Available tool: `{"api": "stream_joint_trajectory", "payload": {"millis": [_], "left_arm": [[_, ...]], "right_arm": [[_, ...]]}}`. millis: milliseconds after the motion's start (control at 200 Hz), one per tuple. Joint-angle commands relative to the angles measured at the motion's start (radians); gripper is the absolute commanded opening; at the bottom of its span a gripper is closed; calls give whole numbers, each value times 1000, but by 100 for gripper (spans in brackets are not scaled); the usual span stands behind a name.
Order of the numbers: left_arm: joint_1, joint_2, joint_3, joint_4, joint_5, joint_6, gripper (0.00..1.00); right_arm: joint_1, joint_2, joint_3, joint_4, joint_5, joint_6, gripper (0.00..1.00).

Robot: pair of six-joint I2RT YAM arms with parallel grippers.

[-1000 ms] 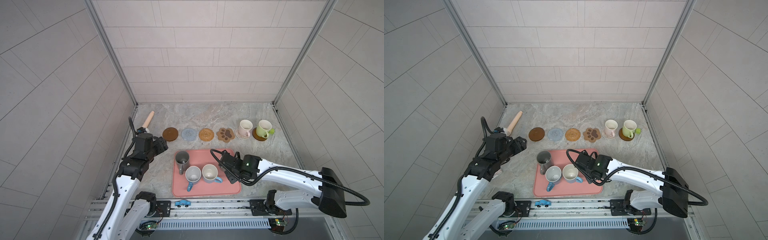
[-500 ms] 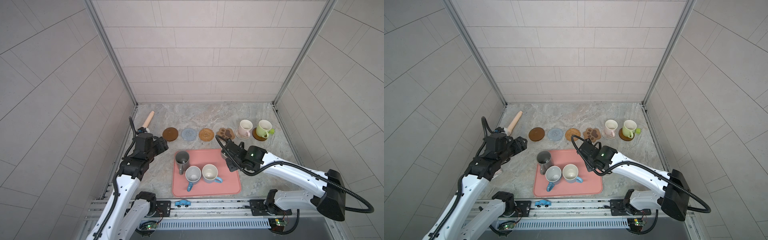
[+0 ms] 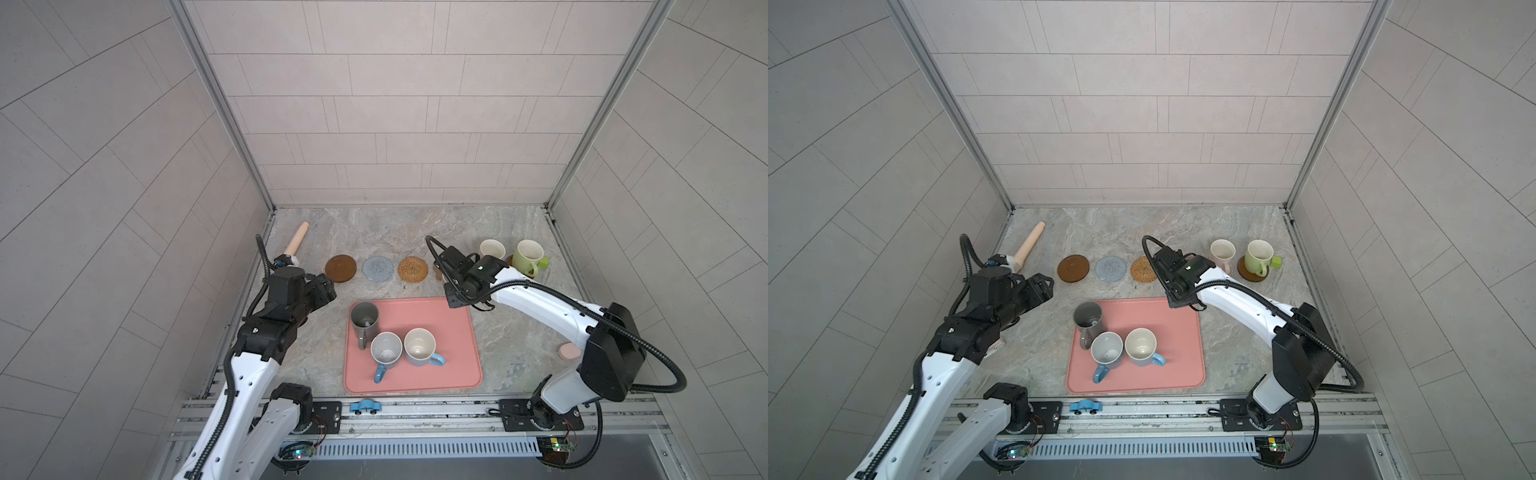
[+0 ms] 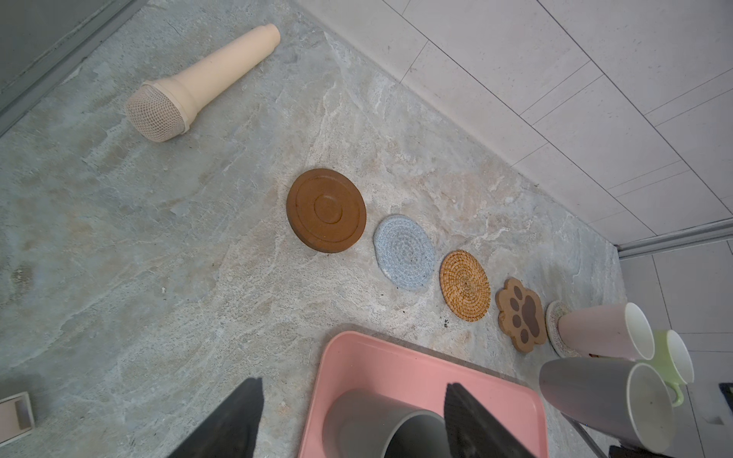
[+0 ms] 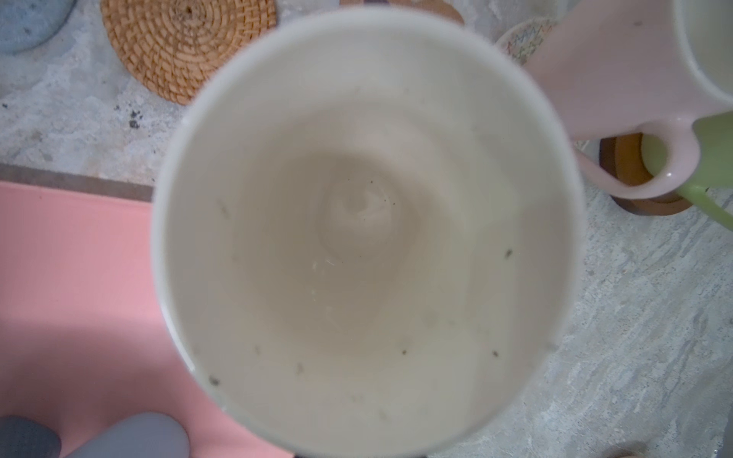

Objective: Place cups on coasters
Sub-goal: Place the cup on the coaster.

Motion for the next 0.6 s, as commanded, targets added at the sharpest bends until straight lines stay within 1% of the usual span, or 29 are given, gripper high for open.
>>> {"api": "stream_joint_trajectory", "payload": {"millis": [0,175,355,590], "left_arm": [[4,-21,0,-13,-4,6,79],[4,-35,0,-28,-7,6,79],[4,-48,-1,-40,-6,6,79],[4,-66,-7,-50,-7,0,79]], "right_arm": [[-36,36,68,32,7,-17,4],[-99,115,144,49,-21,-33,4],[-158,169,179,74,-61,-47,4],[-198,213,208,99,-95,-69,4]]}}
